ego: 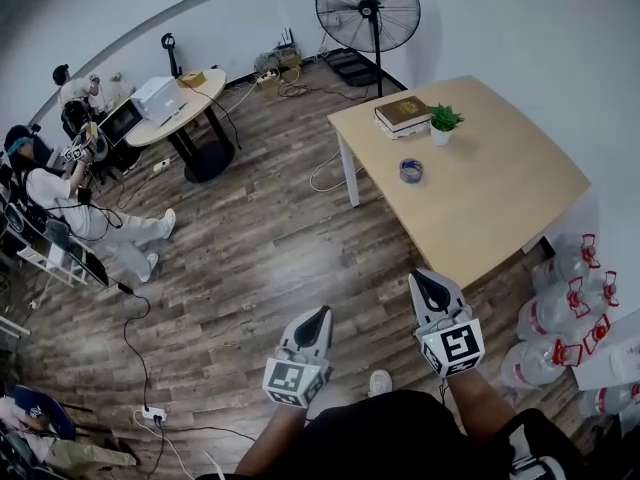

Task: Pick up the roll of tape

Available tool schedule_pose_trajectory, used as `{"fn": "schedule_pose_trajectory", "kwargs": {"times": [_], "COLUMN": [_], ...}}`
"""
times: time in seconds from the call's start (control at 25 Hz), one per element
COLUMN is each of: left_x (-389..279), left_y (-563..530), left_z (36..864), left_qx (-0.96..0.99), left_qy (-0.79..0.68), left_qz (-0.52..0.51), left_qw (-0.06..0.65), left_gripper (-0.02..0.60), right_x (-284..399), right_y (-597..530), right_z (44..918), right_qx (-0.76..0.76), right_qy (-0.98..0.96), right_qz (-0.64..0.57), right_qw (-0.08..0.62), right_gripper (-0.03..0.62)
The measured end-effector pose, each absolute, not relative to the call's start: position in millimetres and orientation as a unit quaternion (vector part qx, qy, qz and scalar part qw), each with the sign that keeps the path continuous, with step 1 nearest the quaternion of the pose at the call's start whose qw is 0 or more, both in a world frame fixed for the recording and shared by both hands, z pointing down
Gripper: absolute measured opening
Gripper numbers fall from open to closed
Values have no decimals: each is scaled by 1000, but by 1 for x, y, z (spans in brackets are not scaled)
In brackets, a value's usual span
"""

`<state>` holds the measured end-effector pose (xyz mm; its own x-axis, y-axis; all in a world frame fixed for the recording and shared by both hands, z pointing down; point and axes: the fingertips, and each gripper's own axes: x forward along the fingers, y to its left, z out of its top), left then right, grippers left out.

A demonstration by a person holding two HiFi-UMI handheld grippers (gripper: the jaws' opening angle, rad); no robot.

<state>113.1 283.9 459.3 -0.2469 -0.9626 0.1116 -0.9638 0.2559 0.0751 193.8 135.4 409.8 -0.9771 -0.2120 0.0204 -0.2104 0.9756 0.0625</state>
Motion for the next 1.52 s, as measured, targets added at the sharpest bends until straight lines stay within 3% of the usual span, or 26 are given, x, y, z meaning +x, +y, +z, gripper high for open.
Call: {"fn": "schedule_pose_trajectory", "kwargs": {"times": [0.52,0.88,1.52], "left_x": [36,-65,-213], "left_y": [250,198,122], "left_z": [454,440,436], "left_qx": [573,603,678], "left_qy": [-818,-797,-734], "left_qz": [-1,5,39], "left_qw": [46,19,-2], "left_gripper": [6,8,6], "right_x": [125,41,-84], "right_y": [76,36,-16], "right_z": [409,402,409], "right_qx": [99,133,203], "right_qy": [-995,-991,-979], "right_qz": [-29,-25,-7], "right_qw": [17,-12,12], "right_gripper": [-6,-6,-6]}}
